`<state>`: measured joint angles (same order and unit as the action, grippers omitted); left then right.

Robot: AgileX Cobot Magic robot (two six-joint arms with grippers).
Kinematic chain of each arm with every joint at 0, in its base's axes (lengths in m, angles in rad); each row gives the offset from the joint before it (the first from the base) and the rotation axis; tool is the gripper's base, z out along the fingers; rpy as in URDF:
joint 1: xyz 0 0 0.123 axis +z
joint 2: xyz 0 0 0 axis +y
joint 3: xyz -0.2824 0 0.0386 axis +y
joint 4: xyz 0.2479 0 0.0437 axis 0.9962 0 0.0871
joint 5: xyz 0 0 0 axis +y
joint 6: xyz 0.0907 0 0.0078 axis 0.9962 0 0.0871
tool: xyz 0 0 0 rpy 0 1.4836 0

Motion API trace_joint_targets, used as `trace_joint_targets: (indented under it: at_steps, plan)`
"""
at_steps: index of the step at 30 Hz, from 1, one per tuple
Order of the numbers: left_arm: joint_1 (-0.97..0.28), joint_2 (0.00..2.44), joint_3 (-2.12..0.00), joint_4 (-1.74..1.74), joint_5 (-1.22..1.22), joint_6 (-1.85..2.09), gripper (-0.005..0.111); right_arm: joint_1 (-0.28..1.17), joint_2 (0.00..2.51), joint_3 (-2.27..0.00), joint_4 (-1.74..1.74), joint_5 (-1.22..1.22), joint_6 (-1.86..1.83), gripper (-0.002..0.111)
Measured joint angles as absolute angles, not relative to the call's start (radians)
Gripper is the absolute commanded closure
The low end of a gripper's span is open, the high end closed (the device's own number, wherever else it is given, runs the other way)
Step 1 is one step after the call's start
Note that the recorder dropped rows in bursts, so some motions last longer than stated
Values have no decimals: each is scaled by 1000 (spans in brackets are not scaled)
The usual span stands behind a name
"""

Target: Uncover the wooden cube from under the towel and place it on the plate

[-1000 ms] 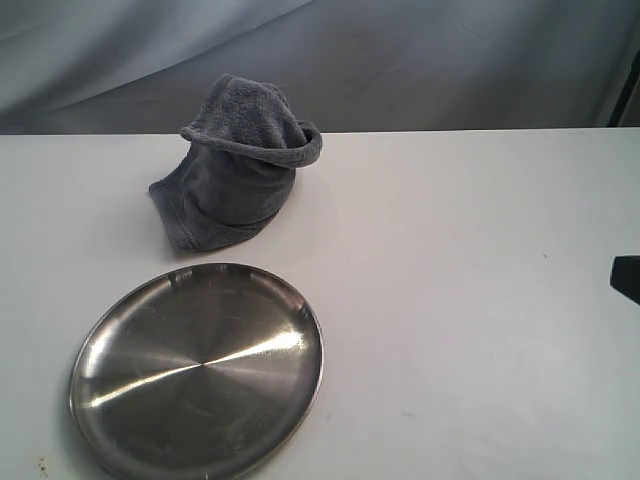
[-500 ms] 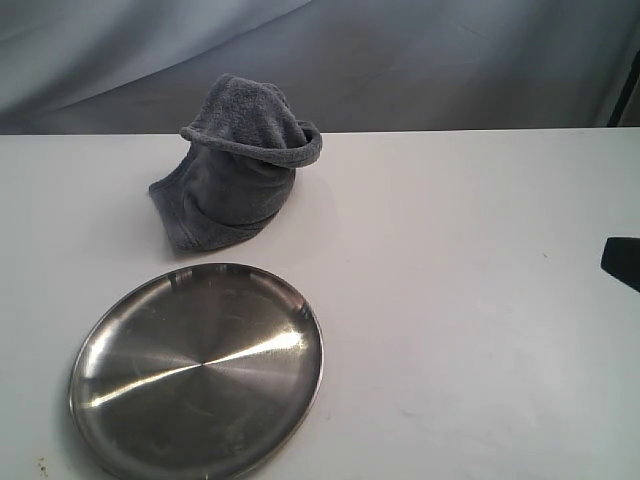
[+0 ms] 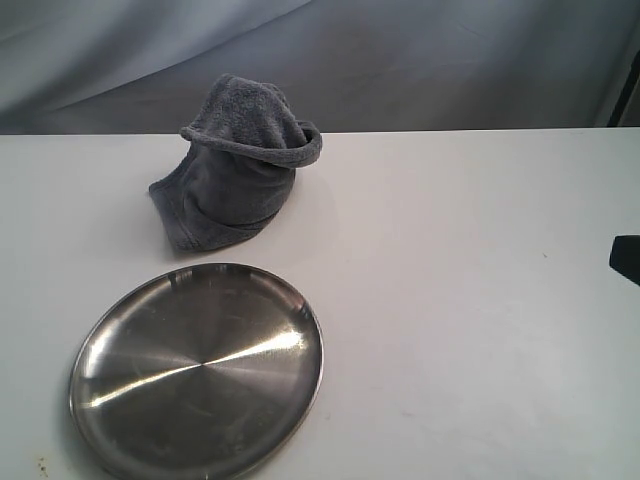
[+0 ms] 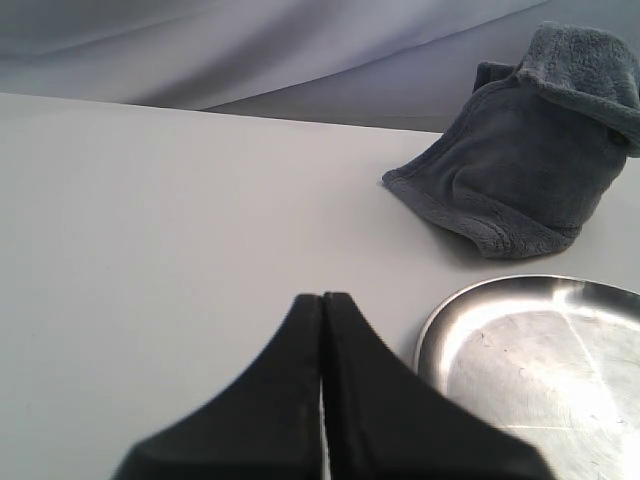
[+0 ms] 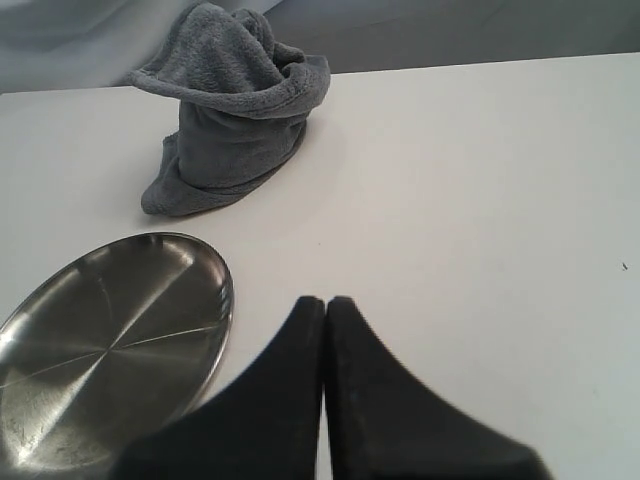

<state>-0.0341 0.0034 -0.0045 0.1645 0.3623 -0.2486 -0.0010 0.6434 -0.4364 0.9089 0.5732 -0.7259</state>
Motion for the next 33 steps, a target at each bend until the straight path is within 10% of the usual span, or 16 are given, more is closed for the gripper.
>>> trace_joint_targets:
  at_steps: [33]
  plan:
    - [-34,3,-5,164,362,-249,107,-1,643,-436,726,529,-557,108]
